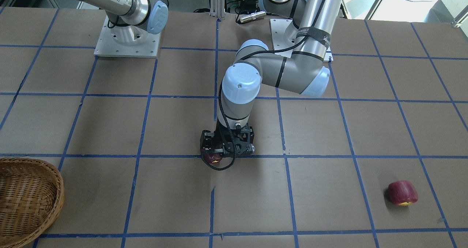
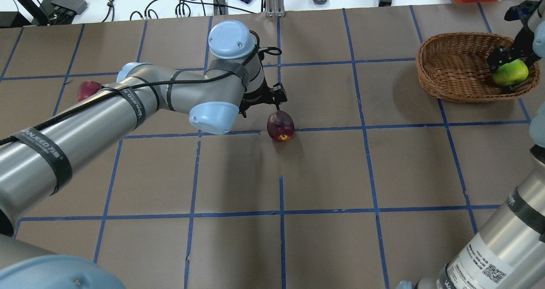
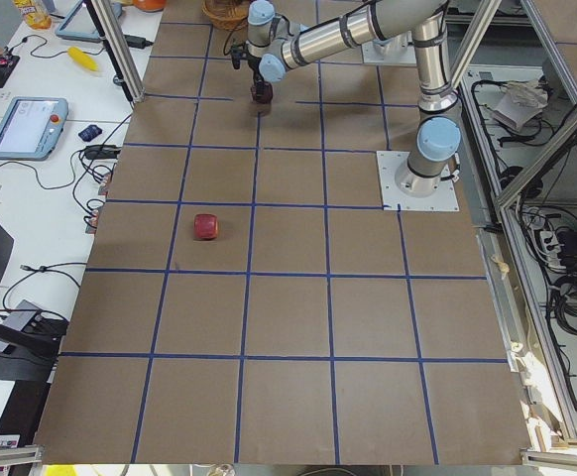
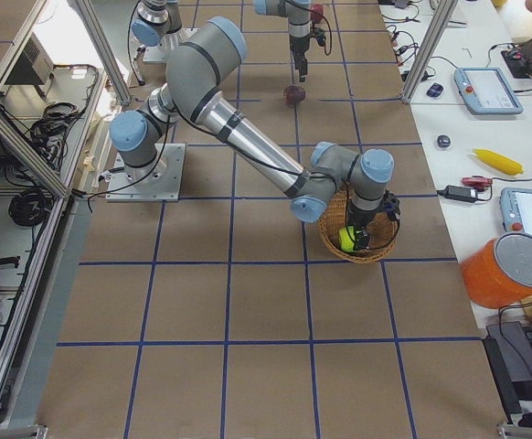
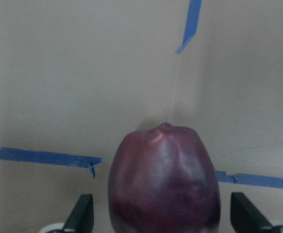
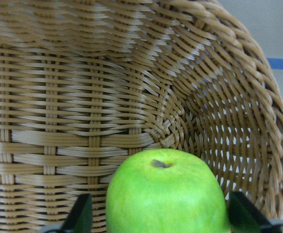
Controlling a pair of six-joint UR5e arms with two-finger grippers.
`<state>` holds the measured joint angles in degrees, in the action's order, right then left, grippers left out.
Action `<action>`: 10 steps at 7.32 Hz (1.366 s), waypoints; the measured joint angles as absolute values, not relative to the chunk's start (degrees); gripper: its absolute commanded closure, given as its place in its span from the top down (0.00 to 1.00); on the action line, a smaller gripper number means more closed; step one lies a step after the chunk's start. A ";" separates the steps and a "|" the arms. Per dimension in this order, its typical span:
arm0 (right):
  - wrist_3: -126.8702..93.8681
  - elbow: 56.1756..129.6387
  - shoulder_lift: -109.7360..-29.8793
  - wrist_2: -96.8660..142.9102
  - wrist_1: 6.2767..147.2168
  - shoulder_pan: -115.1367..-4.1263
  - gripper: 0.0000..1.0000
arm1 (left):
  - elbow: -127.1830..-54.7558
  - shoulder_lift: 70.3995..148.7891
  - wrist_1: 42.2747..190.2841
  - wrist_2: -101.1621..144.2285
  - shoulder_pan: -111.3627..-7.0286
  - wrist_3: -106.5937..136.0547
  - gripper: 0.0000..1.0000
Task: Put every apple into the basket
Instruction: 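Drop green apple in basket with right while left sets dark apple centrally, then move right gripper to the dark apple while left reaches red apple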
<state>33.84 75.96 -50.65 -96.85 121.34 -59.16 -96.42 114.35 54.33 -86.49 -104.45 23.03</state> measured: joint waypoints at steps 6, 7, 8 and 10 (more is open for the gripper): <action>28.58 76.79 -63.77 -95.18 99.87 -74.57 0.95 | -94.87 108.16 70.34 -93.98 -72.64 -25.47 1.00; 23.61 76.86 -64.78 -92.67 97.67 -79.57 0.98 | -94.50 109.60 69.11 -94.82 -68.93 -29.77 1.00; 19.23 76.92 -65.22 -91.24 96.04 -85.02 1.00 | -94.09 111.32 66.04 -95.13 -67.06 -32.03 1.00; 10.12 77.06 -64.36 -89.11 96.80 -95.23 1.00 | -92.28 115.48 59.74 -94.86 -65.43 -35.52 1.00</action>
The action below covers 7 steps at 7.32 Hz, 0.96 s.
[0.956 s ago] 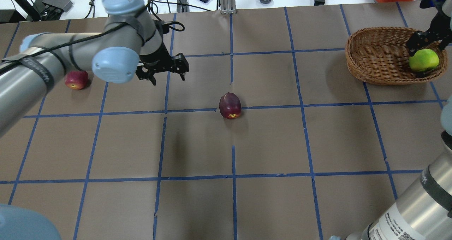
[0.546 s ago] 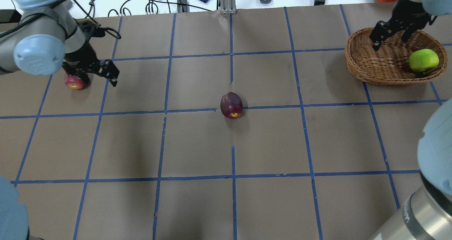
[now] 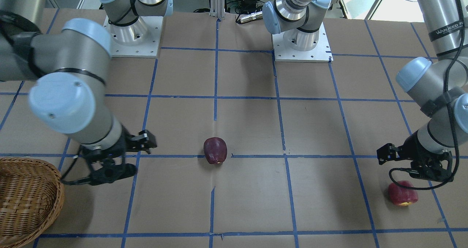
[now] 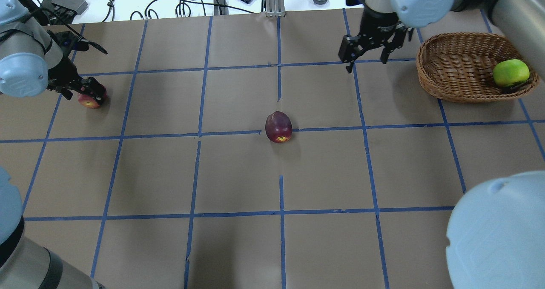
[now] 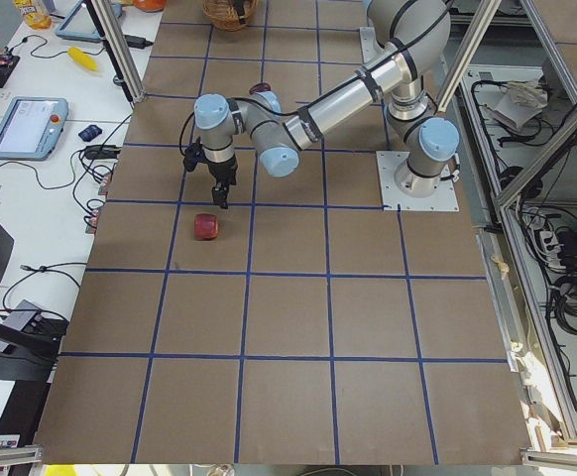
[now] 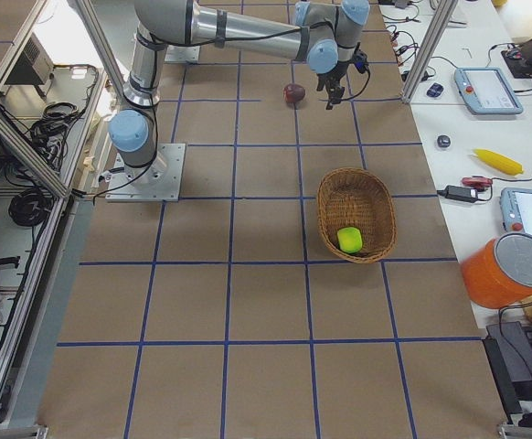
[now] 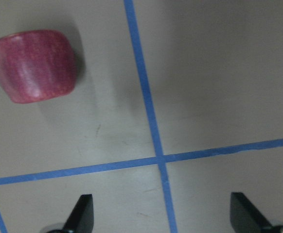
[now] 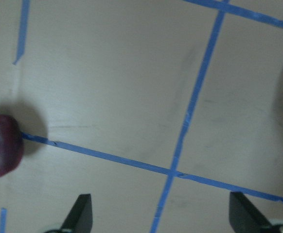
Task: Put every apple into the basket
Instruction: 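Move right gripper to the dark apple while left reaches red apple, then grasp the dark apple with right gripper while left grasps red apple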
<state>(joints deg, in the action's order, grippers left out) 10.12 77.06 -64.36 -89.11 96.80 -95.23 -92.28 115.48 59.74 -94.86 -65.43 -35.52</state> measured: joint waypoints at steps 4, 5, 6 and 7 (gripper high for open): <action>-5.84 77.21 -57.56 -82.54 102.03 -105.66 1.00 | -84.68 123.35 60.41 -93.49 -63.44 -37.93 1.00; -7.59 77.21 -56.18 -81.82 102.62 -106.64 1.00 | -84.27 124.83 60.35 -93.31 -63.28 -38.11 1.00; -9.10 77.22 -54.96 -80.76 102.87 -107.08 1.00 | -84.01 126.23 60.08 -93.07 -63.20 -38.30 1.00; -10.65 77.27 -53.94 -79.80 102.96 -107.24 1.00 | -83.40 127.25 59.95 -92.86 -63.15 -38.57 1.00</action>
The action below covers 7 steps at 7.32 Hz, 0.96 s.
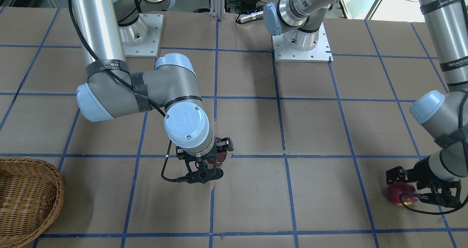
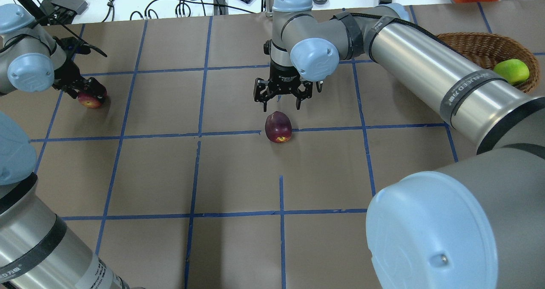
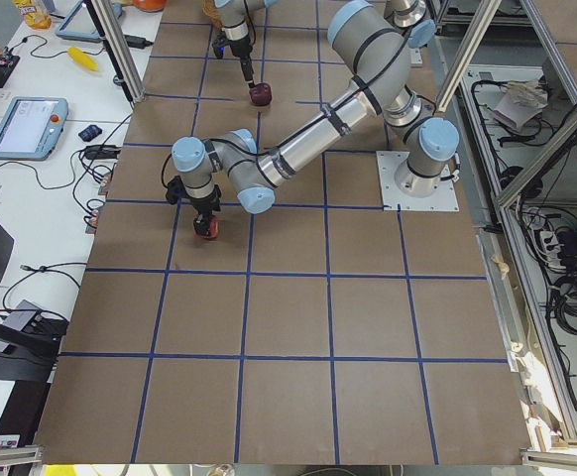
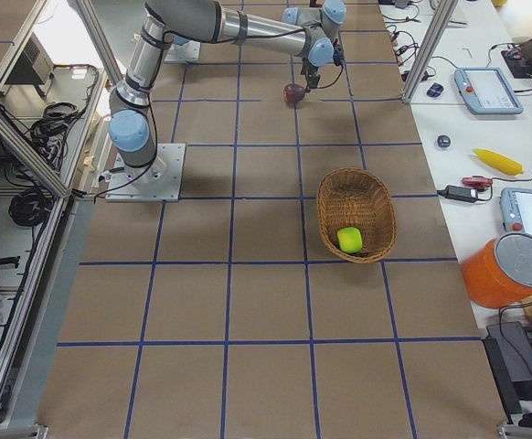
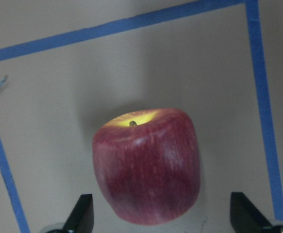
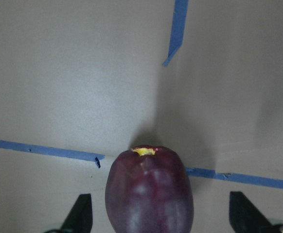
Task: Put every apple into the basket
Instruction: 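Grasp the dark apple with right gripper while left grasps red apple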
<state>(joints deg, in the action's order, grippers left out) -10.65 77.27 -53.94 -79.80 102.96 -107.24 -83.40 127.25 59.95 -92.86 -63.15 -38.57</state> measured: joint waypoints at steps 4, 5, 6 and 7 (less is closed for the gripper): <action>-12.49 81.09 -52.86 -78.76 104.92 -107.32 1.00 | -81.61 128.48 60.57 -92.18 -63.15 -38.99 0.23; -12.89 81.85 -52.83 -78.63 105.62 -107.32 1.00 | -81.72 128.28 60.70 -91.68 -63.34 -38.83 0.22; -13.08 82.20 -52.76 -78.31 105.87 -107.32 1.00 | -82.00 127.75 61.19 -90.90 -63.80 -38.41 0.23; -13.17 82.38 -52.59 -77.84 105.97 -107.32 0.87 | -82.10 127.00 62.76 -89.93 -64.66 -37.42 0.23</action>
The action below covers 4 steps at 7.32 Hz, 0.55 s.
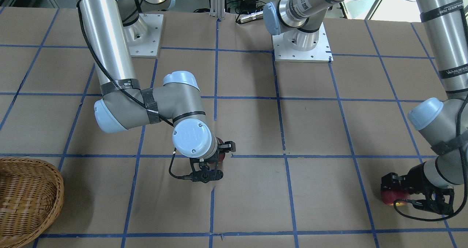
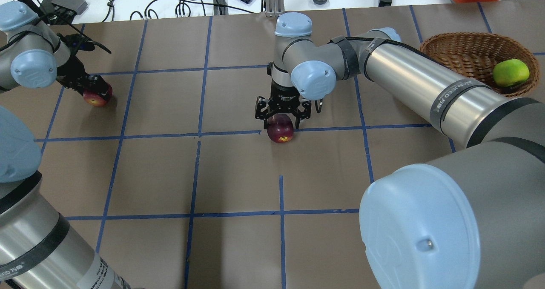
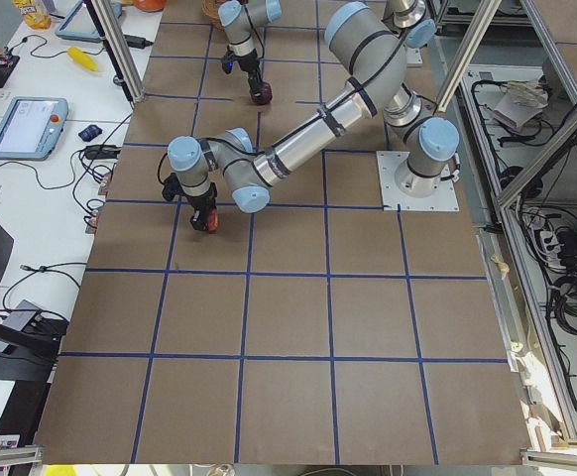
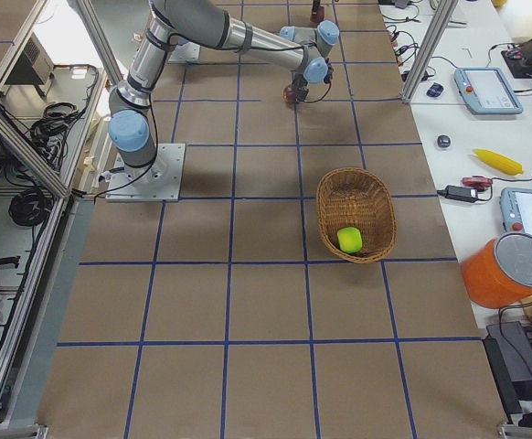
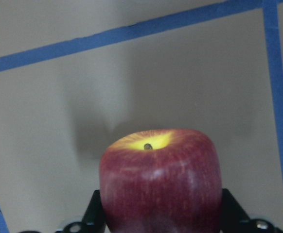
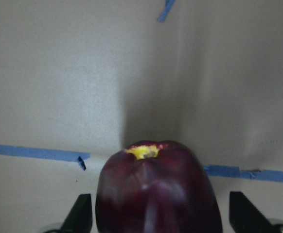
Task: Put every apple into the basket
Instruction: 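Grasp the dark apple with right gripper while left grasps red apple, then drop dark apple in basket with right while left sets red apple centrally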
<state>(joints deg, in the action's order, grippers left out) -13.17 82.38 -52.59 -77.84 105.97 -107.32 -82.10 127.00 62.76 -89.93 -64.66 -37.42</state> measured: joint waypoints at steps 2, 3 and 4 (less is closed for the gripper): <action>-14.49 82.53 -52.17 -77.74 106.56 -107.31 0.00 | -82.30 124.49 67.43 -87.79 -67.89 -32.75 0.22; -15.37 82.56 -52.37 -78.24 107.84 -107.23 0.00 | -82.50 122.80 70.10 -87.32 -70.51 -28.02 0.23; -15.86 82.50 -53.27 -79.12 109.09 -106.70 0.00 | -82.73 121.01 72.65 -87.15 -73.99 -21.35 0.23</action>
<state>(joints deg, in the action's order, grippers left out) -15.86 82.50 -53.27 -79.12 109.09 -106.70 -82.73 121.01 72.65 -87.15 -73.99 -21.35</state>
